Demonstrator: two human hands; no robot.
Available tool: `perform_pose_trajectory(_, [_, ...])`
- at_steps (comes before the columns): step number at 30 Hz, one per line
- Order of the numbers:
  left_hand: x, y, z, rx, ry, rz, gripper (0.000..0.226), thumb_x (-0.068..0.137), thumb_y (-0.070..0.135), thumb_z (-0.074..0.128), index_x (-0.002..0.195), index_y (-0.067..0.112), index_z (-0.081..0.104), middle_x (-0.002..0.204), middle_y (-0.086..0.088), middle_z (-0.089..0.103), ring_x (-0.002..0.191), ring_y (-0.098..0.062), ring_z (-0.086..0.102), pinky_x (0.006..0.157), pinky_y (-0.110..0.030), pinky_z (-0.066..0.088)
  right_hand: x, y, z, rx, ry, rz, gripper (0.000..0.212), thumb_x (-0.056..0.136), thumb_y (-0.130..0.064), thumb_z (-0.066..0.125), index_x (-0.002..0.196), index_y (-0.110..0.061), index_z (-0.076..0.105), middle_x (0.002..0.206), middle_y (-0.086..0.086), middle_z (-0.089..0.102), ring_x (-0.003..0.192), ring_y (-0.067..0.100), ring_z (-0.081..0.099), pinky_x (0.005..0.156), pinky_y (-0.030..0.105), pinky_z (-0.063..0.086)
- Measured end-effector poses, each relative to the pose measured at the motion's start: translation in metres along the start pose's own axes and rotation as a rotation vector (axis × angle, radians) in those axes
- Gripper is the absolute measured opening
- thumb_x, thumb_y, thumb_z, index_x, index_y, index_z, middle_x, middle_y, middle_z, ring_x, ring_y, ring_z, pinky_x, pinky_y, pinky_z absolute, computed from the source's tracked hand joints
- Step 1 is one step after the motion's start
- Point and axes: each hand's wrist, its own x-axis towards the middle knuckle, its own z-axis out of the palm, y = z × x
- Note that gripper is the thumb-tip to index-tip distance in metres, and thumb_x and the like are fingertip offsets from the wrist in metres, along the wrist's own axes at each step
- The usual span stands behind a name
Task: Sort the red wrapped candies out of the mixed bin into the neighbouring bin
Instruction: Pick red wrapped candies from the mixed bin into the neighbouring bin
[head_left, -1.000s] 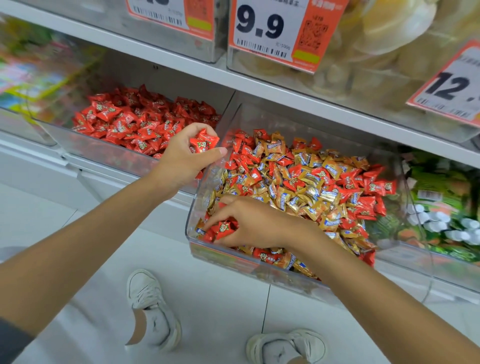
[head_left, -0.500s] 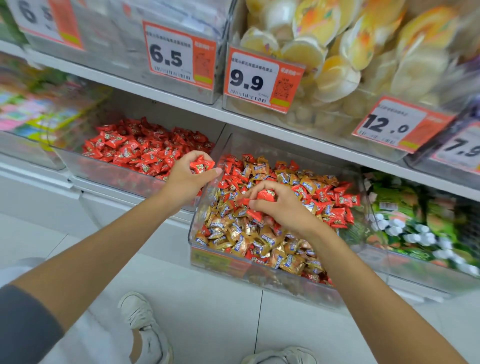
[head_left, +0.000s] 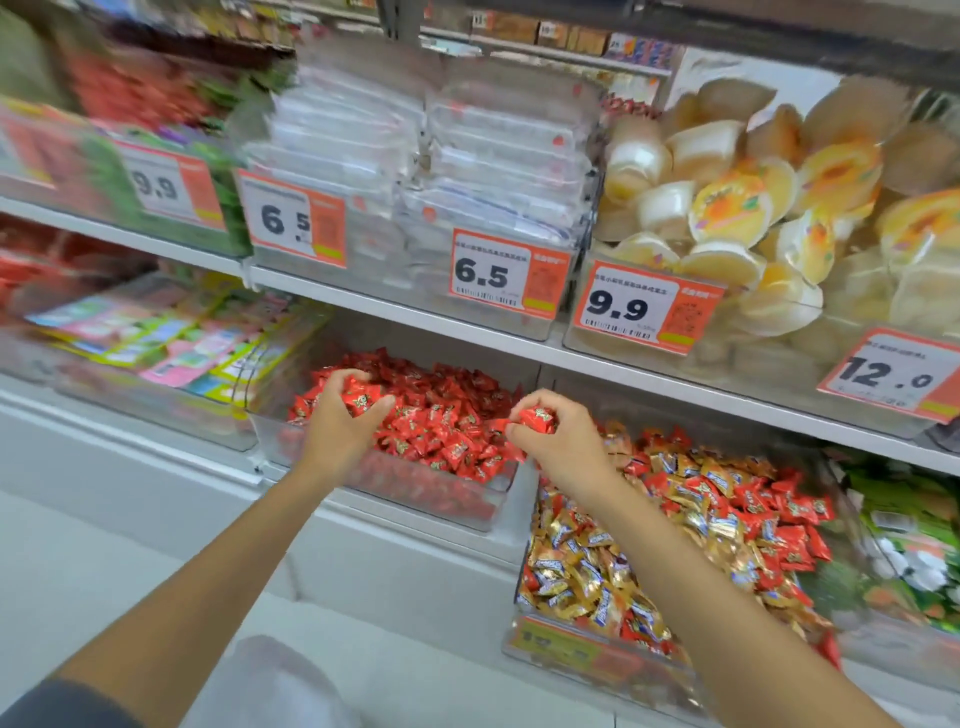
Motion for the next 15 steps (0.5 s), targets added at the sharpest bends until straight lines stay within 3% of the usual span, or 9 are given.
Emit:
perform_pose_trajectory(3, [0.047, -0.007, -0.015, 0.093, -0.036, 0.014, 0.048, 0.08, 0.029, 0.076, 0.118, 0.018, 0.049, 0.111, -0.003, 0.06, 0.104, -0.024, 0.058, 0.09, -0.035, 0.045, 0.042, -0.003, 0.037, -0.153, -0.019, -0.04, 0.013, 0.077, -0.012, 0.071, 0.074, -0.02, 0.062, 0.067, -0.008, 0.057, 0.057, 0.011, 0.049, 0.06, 0.025, 0.04])
perform_pose_trajectory(5, [0.071, -0.011, -0.017, 0.247, -0.163, 0.042, 0.079, 0.072, 0.047, 0.079, 0.134, 0.014, 0.043, 0.13, -0.01, 0.054, 0.123, -0.029, 0.05, 0.103, -0.038, 0.039, 0.063, -0.005, 0.055, -0.216, -0.033, -0.037, 0.012, 0.076, -0.02, 0.075, 0.08, -0.021, 0.064, 0.069, -0.009, 0.059, 0.061, 0.008, 0.051, 0.063, 0.025, 0.042])
perform_pose_trajectory(6, [0.079, -0.013, -0.017, 0.404, -0.257, 0.039, 0.1, 0.065, 0.061, 0.077, 0.143, 0.014, 0.036, 0.143, -0.014, 0.044, 0.135, -0.031, 0.039, 0.111, -0.04, 0.03, 0.073, -0.003, 0.061, -0.257, -0.08, -0.021, 0.023, 0.074, -0.029, 0.079, 0.093, -0.026, 0.067, 0.083, -0.01, 0.064, 0.074, 0.006, 0.057, 0.073, 0.024, 0.045])
perform_pose_trajectory(7, [0.085, -0.017, -0.016, 0.583, -0.35, 0.035, 0.113, 0.06, 0.071, 0.073, 0.15, 0.019, 0.027, 0.154, -0.015, 0.028, 0.143, -0.033, 0.023, 0.116, -0.043, 0.02, 0.081, 0.0, 0.065, -0.298, -0.179, 0.016, 0.052, 0.069, -0.04, 0.083, 0.116, -0.03, 0.063, 0.109, -0.01, 0.064, 0.099, 0.004, 0.058, 0.089, 0.023, 0.045])
perform_pose_trajectory(9, [0.088, -0.028, -0.02, 0.77, -0.462, 0.038, 0.112, 0.063, 0.07, 0.073, 0.152, 0.037, 0.014, 0.162, -0.011, 0.0, 0.148, -0.034, -0.002, 0.117, -0.051, 0.007, 0.093, 0.011, 0.07, -0.382, -0.402, 0.102, 0.113, 0.056, -0.061, 0.083, 0.15, -0.037, 0.027, 0.155, -0.004, 0.029, 0.143, 0.009, 0.025, 0.116, 0.026, 0.023])
perform_pose_trajectory(10, [0.088, -0.032, -0.024, 0.766, -0.481, 0.038, 0.109, 0.066, 0.066, 0.074, 0.152, 0.04, 0.012, 0.162, -0.01, -0.005, 0.148, -0.034, -0.007, 0.118, -0.053, 0.006, 0.097, 0.015, 0.069, -0.438, -0.46, 0.113, 0.126, 0.05, -0.068, 0.08, 0.152, -0.041, 0.012, 0.162, -0.001, 0.009, 0.149, 0.013, 0.007, 0.12, 0.03, 0.013])
perform_pose_trajectory(12, [0.082, -0.041, -0.031, 0.686, -0.471, 0.043, 0.106, 0.068, 0.06, 0.076, 0.152, 0.039, 0.014, 0.162, -0.009, -0.003, 0.148, -0.032, -0.006, 0.119, -0.05, 0.009, 0.098, 0.021, 0.064, -0.519, -0.483, 0.061, 0.128, 0.05, -0.071, 0.076, 0.151, -0.046, 0.003, 0.163, 0.0, -0.002, 0.15, 0.015, -0.002, 0.122, 0.034, 0.009])
perform_pose_trajectory(15, [0.065, -0.043, -0.04, 0.529, -0.384, 0.096, 0.089, 0.071, 0.047, 0.08, 0.147, 0.028, 0.038, 0.156, -0.009, 0.029, 0.146, -0.024, 0.02, 0.118, -0.039, 0.021, 0.082, 0.013, 0.052, -0.577, -0.394, -0.079, 0.091, 0.073, -0.049, 0.077, 0.15, -0.033, 0.032, 0.155, 0.001, 0.034, 0.143, 0.016, 0.031, 0.118, 0.033, 0.026])
